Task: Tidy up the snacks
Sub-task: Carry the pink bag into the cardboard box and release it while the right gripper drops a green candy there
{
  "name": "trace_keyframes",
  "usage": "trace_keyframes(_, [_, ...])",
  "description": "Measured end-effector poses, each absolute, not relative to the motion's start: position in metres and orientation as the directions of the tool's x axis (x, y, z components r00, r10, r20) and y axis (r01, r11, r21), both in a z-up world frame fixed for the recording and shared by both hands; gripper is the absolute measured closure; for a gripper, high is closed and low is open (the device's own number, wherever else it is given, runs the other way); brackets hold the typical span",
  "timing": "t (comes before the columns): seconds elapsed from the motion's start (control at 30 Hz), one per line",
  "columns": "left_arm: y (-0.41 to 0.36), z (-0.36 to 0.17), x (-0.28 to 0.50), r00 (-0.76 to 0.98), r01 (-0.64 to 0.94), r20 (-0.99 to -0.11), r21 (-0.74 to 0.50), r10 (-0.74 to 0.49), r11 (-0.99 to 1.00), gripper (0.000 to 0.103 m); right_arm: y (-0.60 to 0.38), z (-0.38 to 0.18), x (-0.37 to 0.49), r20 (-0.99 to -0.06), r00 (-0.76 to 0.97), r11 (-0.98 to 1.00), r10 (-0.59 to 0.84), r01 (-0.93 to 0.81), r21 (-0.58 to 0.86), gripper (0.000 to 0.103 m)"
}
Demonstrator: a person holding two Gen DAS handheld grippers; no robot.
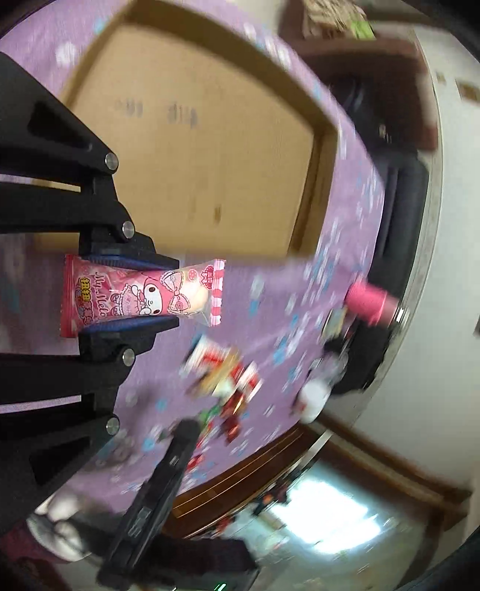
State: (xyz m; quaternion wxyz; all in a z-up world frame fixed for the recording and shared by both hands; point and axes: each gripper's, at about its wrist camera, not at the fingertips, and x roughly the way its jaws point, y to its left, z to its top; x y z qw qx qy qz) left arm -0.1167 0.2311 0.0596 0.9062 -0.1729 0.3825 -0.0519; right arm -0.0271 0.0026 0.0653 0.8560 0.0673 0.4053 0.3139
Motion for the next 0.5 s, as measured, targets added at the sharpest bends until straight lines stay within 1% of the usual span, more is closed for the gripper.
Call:
trace_keyframes(0.1, [0.272, 0.055, -0.127, 0.720, -0.145, -0.680, -0.341, -0.138, 0.929, 0.081, 0.045, 0.068, -0.036, -0.640, 0.400, 0.732, 0.656, -0.545, 0.410, 0.080])
trace_keyframes(0.2, [0.304, 0.050, -0.135, 0.720, -0.222, -0.689, -0.337, -0.079, 0.915, 0.081, 0.088, 0.066, -0.043, -0.640, 0.329, 0.681, 0.694, -0.588, 0.437, 0.080])
trace_keyframes(0.37, [0.340, 0.041, -0.140, 0.713, -0.292, -0.700, -0.341, -0.034, 0.893, 0.081, 0.148, 0.055, -0.049, -0.663, 0.252, 0.639, 0.705, -0.632, 0.439, 0.080])
trace_keyframes(0.5, [0.357, 0.032, -0.142, 0.703, -0.322, -0.711, -0.353, -0.028, 0.878, 0.081, 0.181, 0.043, -0.046, -0.691, 0.214, 0.633, 0.690, -0.642, 0.433, 0.080])
